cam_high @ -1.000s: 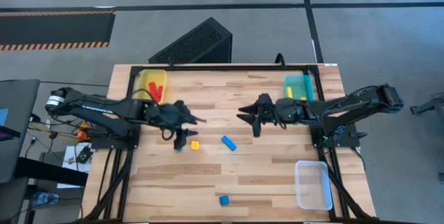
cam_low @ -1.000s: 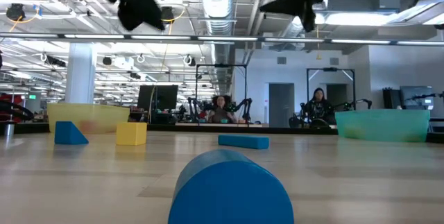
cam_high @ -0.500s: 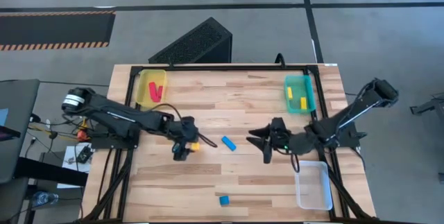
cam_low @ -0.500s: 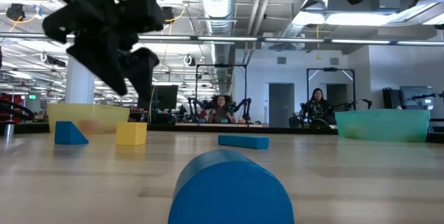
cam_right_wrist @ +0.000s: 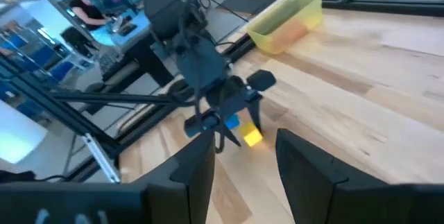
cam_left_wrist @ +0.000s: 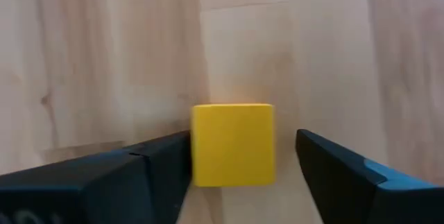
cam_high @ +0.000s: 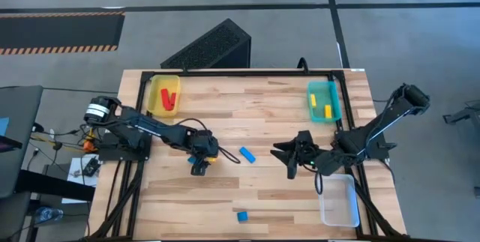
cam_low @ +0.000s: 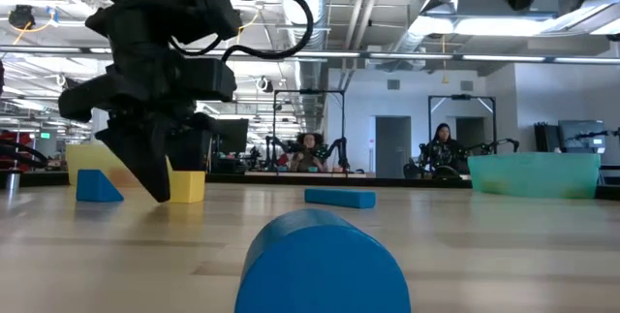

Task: Sort & place blocks by color
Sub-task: Put the yellow block into the green bin

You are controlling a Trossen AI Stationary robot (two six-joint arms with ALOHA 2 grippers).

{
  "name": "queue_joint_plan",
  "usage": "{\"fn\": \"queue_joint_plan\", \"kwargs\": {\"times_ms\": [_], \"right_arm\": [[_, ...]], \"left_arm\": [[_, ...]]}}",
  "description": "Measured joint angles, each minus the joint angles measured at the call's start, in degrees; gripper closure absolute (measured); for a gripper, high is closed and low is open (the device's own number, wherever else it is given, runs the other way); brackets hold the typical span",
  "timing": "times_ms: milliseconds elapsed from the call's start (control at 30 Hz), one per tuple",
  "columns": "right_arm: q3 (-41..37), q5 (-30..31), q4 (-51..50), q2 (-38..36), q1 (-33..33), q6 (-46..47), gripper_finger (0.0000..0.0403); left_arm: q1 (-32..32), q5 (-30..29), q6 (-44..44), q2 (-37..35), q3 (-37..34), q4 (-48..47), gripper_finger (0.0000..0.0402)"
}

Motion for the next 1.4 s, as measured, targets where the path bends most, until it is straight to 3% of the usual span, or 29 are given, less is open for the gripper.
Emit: {"fn": "queue_joint_plan", "kwargs": {"times_ms": [267, 433, 567, 667, 800, 967, 1100, 1400], "right_arm": [[0.02, -5.20, -5.31, 1.59, -3.54, 0.11, 0.0236], [0.07, -9.03, -3.18, 6.35, -6.04, 2.33, 0.0220], [0.00, -12.90, 2.61, 12.30, -9.74, 14.71, 0.0187], [-0.08, -19.76, 12.87, 16.26, -13.27, 18.85, 0.0156], [0.09, -26.70, 30.61, 20.10, -17.93, 16.48, 0.0122], [0.15, -32.11, 51.01, 23.83, -23.42, 13.64, 0.0099], [0.03, -36.70, 61.69, 27.10, -26.24, 14.63, 0.0097], [3.56, -44.26, 65.52, 32.50, -28.80, 16.88, 0.0102]], "left_arm": [[1.13, -1.70, -0.22, -1.27, 0.98, 0.99, 0.0300], [3.43, -0.72, -0.24, -4.67, 3.25, 0.84, 0.0302], [4.60, -1.28, 1.73, -10.81, 5.41, 2.41, 0.0302], [4.57, -2.01, 5.77, -16.16, 5.97, 7.50, 0.0297], [4.44, 0.27, 11.00, -21.31, 5.99, 13.27, 0.0286], [4.79, 2.29, 10.10, -24.56, 5.97, 18.13, 0.0289], [4.83, 2.39, 9.00, -25.56, 5.92, 20.29, 0.0288], [4.83, -0.79, 9.03, -25.39, 5.90, 21.20, 0.0287]]}}
